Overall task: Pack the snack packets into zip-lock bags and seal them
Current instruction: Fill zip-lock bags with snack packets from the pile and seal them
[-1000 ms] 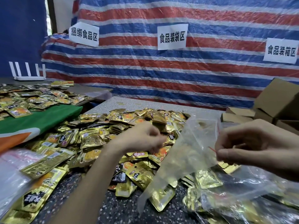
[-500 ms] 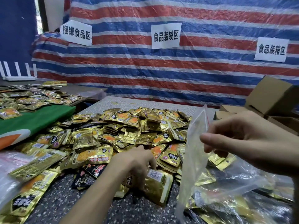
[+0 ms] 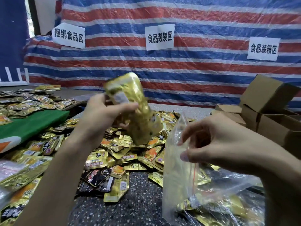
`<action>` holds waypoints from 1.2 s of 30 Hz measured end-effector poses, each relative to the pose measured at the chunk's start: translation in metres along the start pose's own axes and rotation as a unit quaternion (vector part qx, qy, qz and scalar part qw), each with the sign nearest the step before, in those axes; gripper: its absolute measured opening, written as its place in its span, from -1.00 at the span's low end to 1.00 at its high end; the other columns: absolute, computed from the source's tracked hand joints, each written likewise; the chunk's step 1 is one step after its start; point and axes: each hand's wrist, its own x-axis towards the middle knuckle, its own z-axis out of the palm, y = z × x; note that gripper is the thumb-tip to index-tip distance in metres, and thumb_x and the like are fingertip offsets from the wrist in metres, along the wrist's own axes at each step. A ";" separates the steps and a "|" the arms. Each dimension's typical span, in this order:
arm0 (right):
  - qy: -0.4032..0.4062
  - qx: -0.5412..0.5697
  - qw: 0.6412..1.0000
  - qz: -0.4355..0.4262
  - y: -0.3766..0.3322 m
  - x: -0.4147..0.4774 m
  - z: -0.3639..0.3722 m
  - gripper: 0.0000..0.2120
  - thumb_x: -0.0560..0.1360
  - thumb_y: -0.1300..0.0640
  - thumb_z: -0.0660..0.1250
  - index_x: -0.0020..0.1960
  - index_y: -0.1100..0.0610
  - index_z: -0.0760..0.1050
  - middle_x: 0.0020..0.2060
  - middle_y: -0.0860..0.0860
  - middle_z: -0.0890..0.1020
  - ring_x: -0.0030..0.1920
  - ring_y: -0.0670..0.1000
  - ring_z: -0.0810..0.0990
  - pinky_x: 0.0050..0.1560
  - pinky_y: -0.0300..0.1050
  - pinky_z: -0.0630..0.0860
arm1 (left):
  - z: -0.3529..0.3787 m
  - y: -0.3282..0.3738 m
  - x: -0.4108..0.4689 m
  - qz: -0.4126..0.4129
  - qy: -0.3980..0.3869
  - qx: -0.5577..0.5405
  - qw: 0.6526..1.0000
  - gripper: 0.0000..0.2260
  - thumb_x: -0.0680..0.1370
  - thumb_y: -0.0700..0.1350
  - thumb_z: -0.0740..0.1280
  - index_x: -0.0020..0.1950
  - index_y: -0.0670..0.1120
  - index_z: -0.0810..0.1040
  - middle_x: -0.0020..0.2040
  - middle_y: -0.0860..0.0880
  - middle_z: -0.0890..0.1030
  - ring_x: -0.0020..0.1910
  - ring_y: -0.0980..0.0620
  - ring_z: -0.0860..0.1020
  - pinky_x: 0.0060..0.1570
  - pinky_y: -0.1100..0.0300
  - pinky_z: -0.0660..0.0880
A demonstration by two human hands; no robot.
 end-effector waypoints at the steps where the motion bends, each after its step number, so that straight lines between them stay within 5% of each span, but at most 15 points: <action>1: -0.002 -0.002 1.000 0.003 0.000 0.002 0.002 -0.72 0.40 0.23 0.53 0.08 0.05 0.62 -0.44 -0.03 0.62 -0.46 -0.12 0.54 -0.42 -0.25 0.44 | 0.006 0.011 -0.005 0.023 0.029 -0.053 0.998 -0.83 0.28 -0.06 0.51 -0.19 -0.07 0.65 -0.27 0.02 0.71 -0.35 0.12 0.65 -0.49 0.29 0.51; 3: -0.007 -0.011 1.000 0.007 0.002 0.006 0.008 -0.47 0.41 0.28 0.49 0.34 0.05 0.49 -0.48 -0.04 0.56 -0.48 -0.13 0.50 -0.43 -0.26 0.40 | 0.017 0.028 -0.018 0.054 0.062 -0.107 0.991 -0.87 0.28 -0.05 0.51 -0.27 -0.08 0.67 -0.30 -0.01 0.70 -0.39 0.09 0.65 -0.53 0.30 0.49; 5: -0.005 -0.021 1.000 0.011 0.004 0.011 0.013 -0.39 0.38 0.28 0.48 0.39 0.06 0.42 -0.49 -0.02 0.53 -0.47 -0.10 0.49 -0.42 -0.22 0.40 | 0.028 0.037 -0.027 0.061 0.075 -0.089 0.991 -0.79 0.24 0.01 0.51 -0.26 -0.10 0.65 -0.35 -0.01 0.68 -0.45 0.09 0.63 -0.56 0.32 0.46; 9: 0.003 0.013 1.000 0.007 0.001 0.018 0.022 -0.80 0.34 0.33 0.44 -0.07 0.19 0.51 -0.47 0.03 0.49 -0.46 0.04 0.47 -0.46 -0.10 0.38 | 0.045 0.037 -0.033 -0.009 0.085 -0.023 0.996 -0.65 0.12 0.13 0.54 -0.30 -0.10 0.64 -0.43 -0.02 0.66 -0.54 0.05 0.60 -0.60 0.32 0.44; 12: 0.028 0.057 0.998 0.031 -0.002 0.020 0.027 -0.70 0.33 0.36 0.47 -0.18 0.03 0.45 -0.52 0.01 0.54 -0.53 -0.05 0.50 -0.53 -0.23 0.43 | 0.053 0.035 -0.038 0.022 0.128 0.031 0.991 -0.78 0.33 0.04 0.56 -0.46 0.00 0.65 -0.49 0.00 0.62 -0.57 -0.02 0.59 -0.58 0.26 0.49; 17: 0.039 0.128 0.988 0.081 -0.002 0.023 0.028 -0.24 0.33 0.45 0.51 0.42 0.20 0.26 -0.45 0.13 0.60 -0.53 -0.02 0.54 -0.56 -0.23 0.43 | 0.057 0.037 -0.047 0.094 0.151 0.107 0.978 -0.79 0.38 -0.03 0.56 -0.22 -0.14 0.63 -0.37 0.05 0.68 -0.43 0.04 0.66 -0.47 0.18 0.59; 20: 0.001 0.136 0.988 0.074 -0.003 0.018 0.026 -0.07 0.32 0.45 0.52 0.56 0.24 0.12 -0.46 0.11 0.63 -0.48 0.01 0.56 -0.48 -0.23 0.47 | 0.055 0.035 -0.044 0.092 0.123 0.153 0.976 -0.82 0.43 -0.06 0.54 -0.16 -0.13 0.61 -0.31 0.08 0.68 -0.36 0.09 0.67 -0.35 0.09 0.63; 24: -0.014 0.174 0.984 0.043 -0.006 0.014 0.018 -0.26 0.33 0.49 0.49 0.45 0.24 0.33 -0.47 0.12 0.60 -0.47 0.03 0.54 -0.42 -0.18 0.54 | 0.060 0.028 -0.044 0.063 0.066 0.164 0.982 -0.80 0.40 -0.01 0.54 -0.14 -0.09 0.62 -0.27 0.08 0.70 -0.28 0.11 0.68 -0.24 0.01 0.65; 29: 0.067 0.295 0.953 -0.001 -0.007 0.015 0.017 -0.40 0.41 0.52 0.36 0.41 0.27 0.37 -0.45 0.16 0.56 -0.43 0.07 0.53 -0.42 -0.14 0.57 | 0.062 0.016 -0.038 0.041 0.028 0.231 0.972 -0.85 0.38 0.01 0.54 -0.11 0.05 0.63 -0.26 0.19 0.69 -0.25 0.21 0.65 -0.15 0.11 0.62; 32: 0.098 0.236 0.967 -0.013 -0.009 0.013 0.013 -0.75 0.45 0.43 0.35 0.07 0.23 0.65 -0.39 0.14 0.63 -0.38 0.08 0.58 -0.38 -0.15 0.60 | 0.053 0.013 -0.035 0.026 -0.023 0.237 0.971 -0.78 0.34 -0.11 0.60 -0.10 0.03 0.64 -0.21 0.19 0.69 -0.25 0.30 0.62 -0.26 0.37 0.53; 36: 0.091 0.148 0.985 -0.016 -0.005 0.012 0.012 -0.77 0.46 0.45 0.33 -0.26 0.25 0.69 -0.38 0.14 0.68 -0.40 0.01 0.64 -0.34 -0.20 0.61 | 0.039 0.018 -0.029 -0.018 -0.109 0.233 0.966 -0.61 0.26 -0.29 0.63 -0.01 0.00 0.63 -0.13 0.04 0.67 -0.25 0.19 0.63 -0.23 0.32 0.57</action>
